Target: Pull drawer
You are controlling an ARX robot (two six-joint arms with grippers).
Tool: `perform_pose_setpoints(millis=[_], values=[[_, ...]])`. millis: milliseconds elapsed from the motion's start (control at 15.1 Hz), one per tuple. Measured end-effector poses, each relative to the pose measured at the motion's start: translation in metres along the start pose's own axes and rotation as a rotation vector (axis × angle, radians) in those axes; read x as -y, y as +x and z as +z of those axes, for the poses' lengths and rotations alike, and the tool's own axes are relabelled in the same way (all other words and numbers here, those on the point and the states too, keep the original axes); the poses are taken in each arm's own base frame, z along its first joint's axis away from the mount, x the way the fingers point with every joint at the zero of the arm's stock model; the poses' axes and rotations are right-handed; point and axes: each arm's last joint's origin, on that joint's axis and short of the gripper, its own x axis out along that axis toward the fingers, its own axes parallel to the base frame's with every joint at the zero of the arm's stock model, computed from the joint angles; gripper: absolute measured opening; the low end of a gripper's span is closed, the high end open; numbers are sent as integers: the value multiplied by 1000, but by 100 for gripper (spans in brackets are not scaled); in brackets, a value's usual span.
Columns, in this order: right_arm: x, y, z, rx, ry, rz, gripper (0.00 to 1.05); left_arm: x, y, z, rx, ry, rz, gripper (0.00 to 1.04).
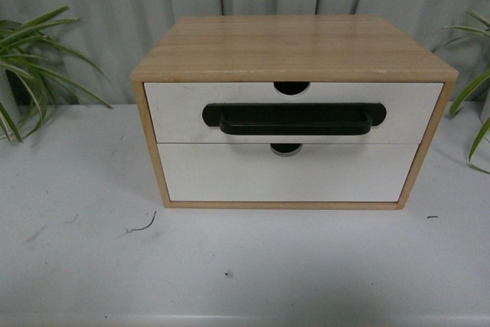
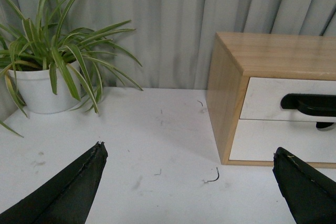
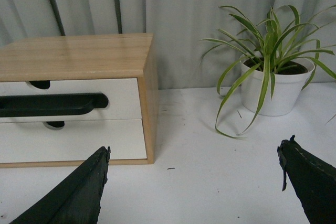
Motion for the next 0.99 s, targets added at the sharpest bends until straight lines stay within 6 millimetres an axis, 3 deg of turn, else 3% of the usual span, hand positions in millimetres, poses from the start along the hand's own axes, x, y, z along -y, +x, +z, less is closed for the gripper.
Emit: perform_pose_setpoints(millis=[993], values=[[0, 0, 0, 0, 0, 0, 98, 0, 0, 0, 0, 0, 0, 98]])
